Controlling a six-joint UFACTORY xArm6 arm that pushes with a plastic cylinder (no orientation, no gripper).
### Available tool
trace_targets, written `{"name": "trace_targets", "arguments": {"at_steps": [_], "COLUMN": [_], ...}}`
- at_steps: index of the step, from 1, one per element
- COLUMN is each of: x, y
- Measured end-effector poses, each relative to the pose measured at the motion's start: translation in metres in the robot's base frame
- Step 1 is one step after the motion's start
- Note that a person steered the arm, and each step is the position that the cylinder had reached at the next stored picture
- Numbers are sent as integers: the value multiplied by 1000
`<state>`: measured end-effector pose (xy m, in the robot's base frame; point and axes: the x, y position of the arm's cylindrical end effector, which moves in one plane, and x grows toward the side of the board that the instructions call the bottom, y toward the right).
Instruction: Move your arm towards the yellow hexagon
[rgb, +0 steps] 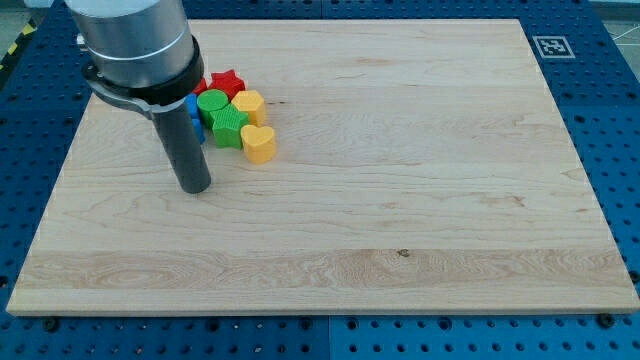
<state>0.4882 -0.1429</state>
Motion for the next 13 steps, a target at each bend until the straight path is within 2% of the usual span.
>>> {"name": "trace_targets", "arguments": {"at_steps": [10,11,12,13], "x": [6,39,39,-18], "y": [47,154,181,183]}}
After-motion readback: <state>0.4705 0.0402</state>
